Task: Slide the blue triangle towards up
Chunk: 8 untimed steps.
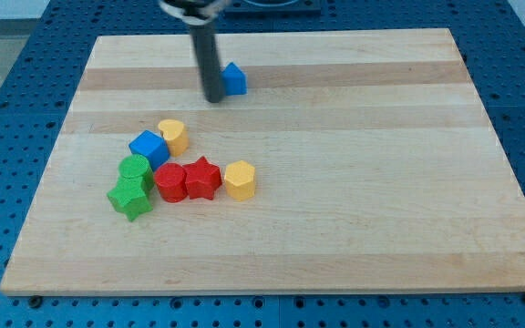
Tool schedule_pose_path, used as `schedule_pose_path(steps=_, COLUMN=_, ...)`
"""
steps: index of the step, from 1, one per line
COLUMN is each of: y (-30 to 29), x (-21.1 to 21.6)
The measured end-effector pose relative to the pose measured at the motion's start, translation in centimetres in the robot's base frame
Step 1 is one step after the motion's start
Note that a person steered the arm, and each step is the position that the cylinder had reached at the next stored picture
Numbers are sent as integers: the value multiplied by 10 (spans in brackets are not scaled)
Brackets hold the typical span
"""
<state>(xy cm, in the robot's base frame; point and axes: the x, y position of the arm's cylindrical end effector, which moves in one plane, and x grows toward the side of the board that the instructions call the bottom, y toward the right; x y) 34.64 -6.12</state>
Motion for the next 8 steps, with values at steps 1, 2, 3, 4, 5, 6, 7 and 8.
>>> schedule_pose_path(steps=1, y=70, x=2)
schedule_pose_path(steps=2, y=49, x=-39)
schedule_pose_path(steps=3, y=-41, x=-67)
schedule_pose_path(steps=4, y=-80, x=-77)
schedule_pose_path(steps=5, y=-12, x=-79)
schedule_pose_path(steps=6, y=38, x=-69)
schedule_pose_path(steps=7, y=18, x=-42)
schedule_pose_path(steps=8, y=-40, x=-36)
